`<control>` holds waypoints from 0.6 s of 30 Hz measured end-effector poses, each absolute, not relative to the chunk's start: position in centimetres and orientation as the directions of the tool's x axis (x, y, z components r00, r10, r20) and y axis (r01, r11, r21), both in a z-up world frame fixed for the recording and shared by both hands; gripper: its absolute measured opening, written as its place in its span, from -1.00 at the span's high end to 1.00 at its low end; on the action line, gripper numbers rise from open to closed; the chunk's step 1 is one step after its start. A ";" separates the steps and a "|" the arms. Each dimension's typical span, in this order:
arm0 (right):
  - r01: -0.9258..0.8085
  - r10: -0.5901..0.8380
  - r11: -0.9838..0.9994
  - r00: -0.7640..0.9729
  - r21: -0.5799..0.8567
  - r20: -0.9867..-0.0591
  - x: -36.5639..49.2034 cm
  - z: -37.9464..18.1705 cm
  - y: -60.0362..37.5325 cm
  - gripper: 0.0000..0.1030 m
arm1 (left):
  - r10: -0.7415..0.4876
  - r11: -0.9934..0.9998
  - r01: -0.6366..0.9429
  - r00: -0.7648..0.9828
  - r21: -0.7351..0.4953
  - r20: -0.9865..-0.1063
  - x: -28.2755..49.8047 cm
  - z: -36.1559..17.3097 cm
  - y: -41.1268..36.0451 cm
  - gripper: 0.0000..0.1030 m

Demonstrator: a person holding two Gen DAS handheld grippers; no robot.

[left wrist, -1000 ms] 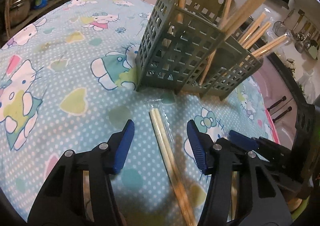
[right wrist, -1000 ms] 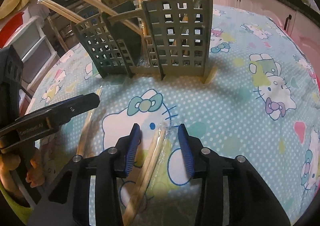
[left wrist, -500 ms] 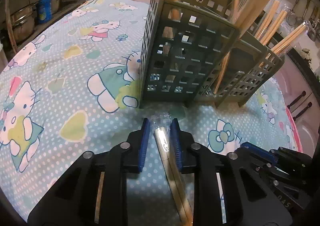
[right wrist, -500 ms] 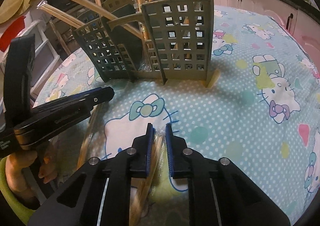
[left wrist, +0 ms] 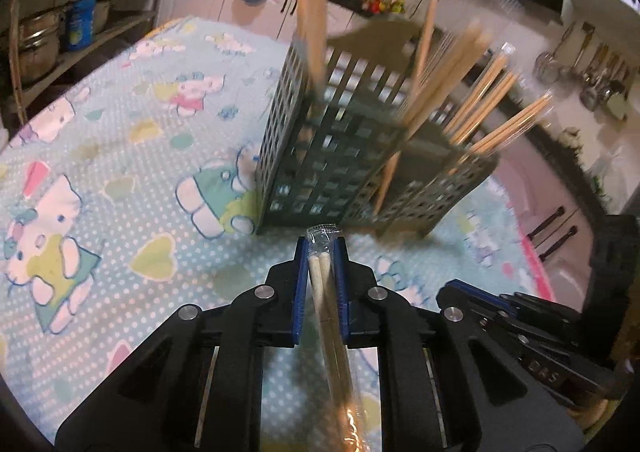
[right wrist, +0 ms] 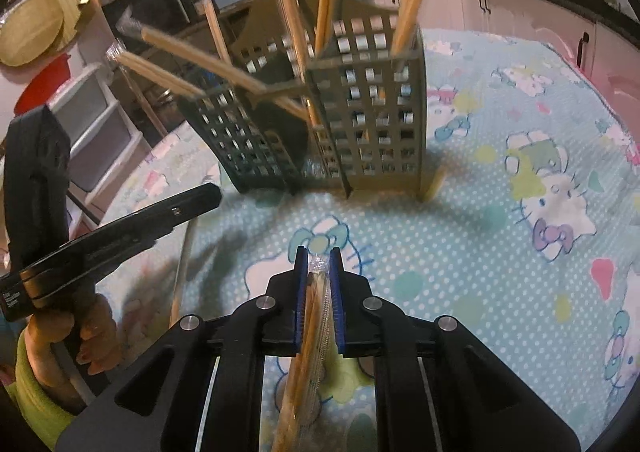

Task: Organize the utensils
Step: 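Lift both held chopsticks up and carry them over the basket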

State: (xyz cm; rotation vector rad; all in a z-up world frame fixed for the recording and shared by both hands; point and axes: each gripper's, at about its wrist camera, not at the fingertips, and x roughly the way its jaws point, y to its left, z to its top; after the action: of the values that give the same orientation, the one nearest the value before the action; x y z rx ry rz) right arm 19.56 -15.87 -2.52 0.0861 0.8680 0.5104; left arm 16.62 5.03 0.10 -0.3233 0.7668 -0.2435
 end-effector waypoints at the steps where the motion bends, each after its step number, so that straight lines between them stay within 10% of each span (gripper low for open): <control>1: -0.395 0.466 0.876 0.544 0.276 -0.698 19.5 -2.0 -15.9 0.79 | -0.334 0.921 0.104 0.708 -0.376 -0.622 16.2 0.8 5.2 0.88; 18: -0.458 0.530 0.847 0.688 0.270 -0.496 16.5 6.6 -17.7 0.81 | -0.356 0.909 0.197 0.827 -0.367 -0.435 13.1 9.7 4.8 0.90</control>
State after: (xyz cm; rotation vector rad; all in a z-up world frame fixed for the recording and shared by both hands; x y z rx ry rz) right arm 16.53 -17.71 6.62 0.1287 0.5939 0.5540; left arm 13.13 4.84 9.68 -0.3164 0.5196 -0.2989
